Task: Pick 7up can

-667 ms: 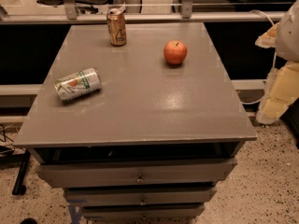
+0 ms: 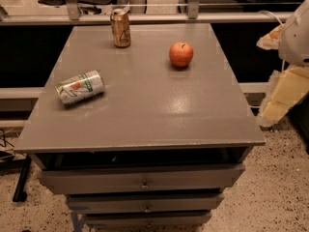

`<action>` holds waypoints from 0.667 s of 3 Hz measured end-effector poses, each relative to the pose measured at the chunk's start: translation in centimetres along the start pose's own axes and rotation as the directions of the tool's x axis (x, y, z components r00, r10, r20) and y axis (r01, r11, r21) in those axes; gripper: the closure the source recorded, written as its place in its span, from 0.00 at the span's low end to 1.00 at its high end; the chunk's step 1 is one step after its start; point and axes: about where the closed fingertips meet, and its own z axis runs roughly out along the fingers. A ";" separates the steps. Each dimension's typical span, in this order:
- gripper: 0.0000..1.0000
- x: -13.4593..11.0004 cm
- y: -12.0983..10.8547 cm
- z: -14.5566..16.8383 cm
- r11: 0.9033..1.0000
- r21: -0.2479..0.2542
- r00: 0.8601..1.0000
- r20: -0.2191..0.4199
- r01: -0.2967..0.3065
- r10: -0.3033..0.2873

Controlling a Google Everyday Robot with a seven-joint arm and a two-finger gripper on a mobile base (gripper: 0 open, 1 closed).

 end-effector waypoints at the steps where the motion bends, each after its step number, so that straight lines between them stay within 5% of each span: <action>1: 0.00 -4.7 -1.2 3.8 0.998 -0.013 0.986 0.152 0.067 -0.065; 2: 0.00 -11.7 -3.9 6.6 0.985 0.024 0.933 0.317 0.171 -0.170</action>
Offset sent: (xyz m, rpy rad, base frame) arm 0.1335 0.1880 -0.0111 0.3987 -0.2238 0.4141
